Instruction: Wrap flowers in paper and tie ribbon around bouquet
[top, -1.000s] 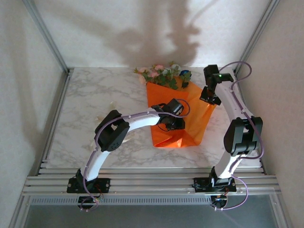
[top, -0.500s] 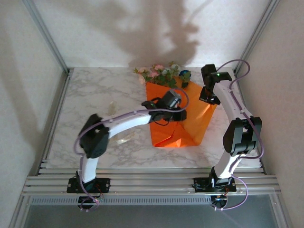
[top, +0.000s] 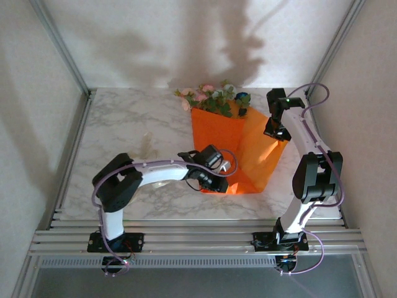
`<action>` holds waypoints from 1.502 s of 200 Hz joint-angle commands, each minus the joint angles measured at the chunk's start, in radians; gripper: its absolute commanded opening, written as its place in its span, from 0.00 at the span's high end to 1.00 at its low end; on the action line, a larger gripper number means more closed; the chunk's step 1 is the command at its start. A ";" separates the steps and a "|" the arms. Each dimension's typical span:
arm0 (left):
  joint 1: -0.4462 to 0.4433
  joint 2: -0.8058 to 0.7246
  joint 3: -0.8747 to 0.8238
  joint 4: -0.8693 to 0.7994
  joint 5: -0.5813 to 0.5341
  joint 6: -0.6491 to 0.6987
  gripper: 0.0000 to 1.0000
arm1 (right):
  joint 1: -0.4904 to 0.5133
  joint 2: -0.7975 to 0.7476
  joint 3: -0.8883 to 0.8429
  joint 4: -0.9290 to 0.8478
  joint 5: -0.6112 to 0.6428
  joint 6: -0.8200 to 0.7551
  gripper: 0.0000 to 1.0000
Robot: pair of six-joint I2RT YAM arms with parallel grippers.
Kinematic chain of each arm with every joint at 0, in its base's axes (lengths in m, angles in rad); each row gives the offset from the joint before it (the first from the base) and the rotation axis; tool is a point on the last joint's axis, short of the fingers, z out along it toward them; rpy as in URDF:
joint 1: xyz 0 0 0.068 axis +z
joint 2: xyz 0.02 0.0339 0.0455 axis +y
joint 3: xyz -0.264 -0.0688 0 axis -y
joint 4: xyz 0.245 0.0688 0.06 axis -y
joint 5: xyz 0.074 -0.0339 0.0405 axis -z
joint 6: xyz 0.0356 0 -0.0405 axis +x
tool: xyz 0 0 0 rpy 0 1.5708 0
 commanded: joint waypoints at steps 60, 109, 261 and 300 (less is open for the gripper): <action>-0.009 0.228 0.174 -0.013 -0.032 0.058 0.90 | -0.005 -0.009 -0.034 0.003 -0.009 0.011 0.95; -0.014 0.244 0.178 0.012 -0.057 0.047 0.91 | -0.005 -0.020 -0.054 0.008 -0.011 0.016 0.95; 0.093 0.162 0.196 0.080 -0.121 -0.074 0.84 | 0.014 0.008 0.071 -0.051 -0.041 0.016 0.94; 0.077 0.255 0.225 0.075 -0.169 -0.075 0.86 | 0.092 0.039 0.155 -0.091 -0.088 0.049 0.93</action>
